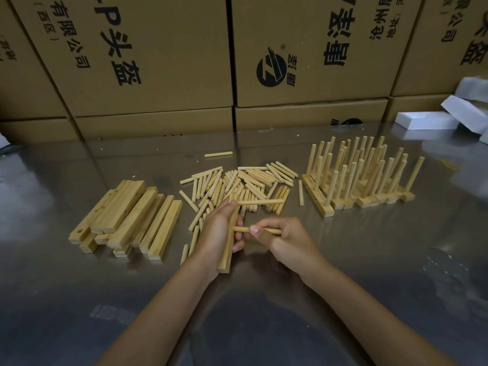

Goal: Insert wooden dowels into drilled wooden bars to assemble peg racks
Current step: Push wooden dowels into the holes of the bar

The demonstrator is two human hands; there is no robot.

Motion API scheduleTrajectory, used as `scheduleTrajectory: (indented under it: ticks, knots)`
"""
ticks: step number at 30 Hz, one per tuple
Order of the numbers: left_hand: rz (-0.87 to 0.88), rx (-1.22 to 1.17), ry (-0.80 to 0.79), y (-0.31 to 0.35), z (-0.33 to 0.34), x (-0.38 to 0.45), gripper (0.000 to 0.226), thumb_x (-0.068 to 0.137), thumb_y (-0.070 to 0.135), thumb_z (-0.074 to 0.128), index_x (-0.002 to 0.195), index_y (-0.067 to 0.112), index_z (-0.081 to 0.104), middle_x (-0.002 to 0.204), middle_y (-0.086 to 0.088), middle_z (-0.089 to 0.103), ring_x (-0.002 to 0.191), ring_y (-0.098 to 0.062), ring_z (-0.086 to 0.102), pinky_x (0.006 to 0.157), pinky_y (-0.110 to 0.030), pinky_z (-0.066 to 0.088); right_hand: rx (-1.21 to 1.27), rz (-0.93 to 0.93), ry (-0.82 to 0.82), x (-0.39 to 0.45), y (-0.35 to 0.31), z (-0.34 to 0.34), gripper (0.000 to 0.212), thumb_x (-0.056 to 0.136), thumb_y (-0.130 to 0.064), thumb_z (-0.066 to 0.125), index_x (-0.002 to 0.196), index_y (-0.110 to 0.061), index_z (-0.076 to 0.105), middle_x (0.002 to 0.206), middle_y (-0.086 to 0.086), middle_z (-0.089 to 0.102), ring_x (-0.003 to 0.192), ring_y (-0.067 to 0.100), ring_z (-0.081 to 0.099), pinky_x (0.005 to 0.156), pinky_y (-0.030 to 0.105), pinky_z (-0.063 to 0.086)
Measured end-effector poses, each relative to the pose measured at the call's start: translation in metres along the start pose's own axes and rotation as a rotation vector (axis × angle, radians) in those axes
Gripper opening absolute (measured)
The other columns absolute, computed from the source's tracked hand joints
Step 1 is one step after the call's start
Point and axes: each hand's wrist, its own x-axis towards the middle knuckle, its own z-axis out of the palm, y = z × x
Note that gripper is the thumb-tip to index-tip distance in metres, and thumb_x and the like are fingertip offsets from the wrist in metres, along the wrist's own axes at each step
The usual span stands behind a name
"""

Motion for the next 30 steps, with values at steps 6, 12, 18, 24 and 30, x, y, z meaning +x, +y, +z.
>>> scheduleTrajectory:
  ticks: [6,12,18,24,30]
  knots:
    - [0.02,0.068,-0.162,0.003,0.0,0.002,0.029,0.102,0.031,0.048,0.129,0.043,0.05,0.066,0.0,0.054,0.045,-0.012,0.045,0.036,-0.021,0.03,0.119,0.08,0.026,0.004,-0.001,-0.004,0.014,0.094,-0.015,0.065,0.085,-0.015,0.076,0.047,-0.017,0.054,0.04,-0.004,0.047,0.041,0.008,0.033]
    - [0.049,0.129,-0.086,0.0,0.0,0.002,0.032,0.1,0.028,0.054,0.13,0.038,0.052,0.064,0.003,0.058,0.045,-0.012,0.047,0.037,-0.023,0.034,0.144,0.064,0.044,0.006,0.0,-0.005,0.005,0.094,-0.022,0.066,0.095,-0.017,0.064,0.058,-0.011,0.059,0.044,0.008,0.042,0.044,0.027,0.039]
    - [0.028,0.012,-0.043,0.003,-0.001,0.003,0.01,0.101,0.018,0.051,0.109,0.015,0.056,0.062,-0.004,0.046,0.043,-0.013,0.041,0.034,-0.022,0.031,0.305,0.118,0.0,0.015,-0.006,-0.025,0.043,0.084,-0.059,0.064,0.102,-0.019,0.063,0.064,0.006,0.064,0.051,0.017,0.054,0.049,0.027,0.046]
    - [-0.02,-0.012,-0.029,0.005,0.001,0.002,0.011,0.102,0.018,0.049,0.111,0.017,0.055,0.064,-0.006,0.044,0.043,-0.013,0.04,0.033,-0.021,0.032,-0.754,-0.129,0.263,0.021,0.023,-0.039,0.044,0.101,-0.042,0.045,0.134,-0.015,0.052,0.135,-0.004,0.051,0.136,0.015,0.034,0.11,0.03,0.03]
    - [-0.022,-0.03,-0.025,0.008,0.002,-0.004,0.007,0.103,0.017,0.049,0.106,0.016,0.055,0.064,-0.005,0.044,0.043,-0.012,0.039,0.033,-0.02,0.031,-0.937,-0.098,0.355,0.022,0.017,-0.042,0.012,0.093,-0.023,0.054,0.101,-0.014,0.058,0.104,0.002,0.056,0.095,0.021,0.052,0.082,0.032,0.041]
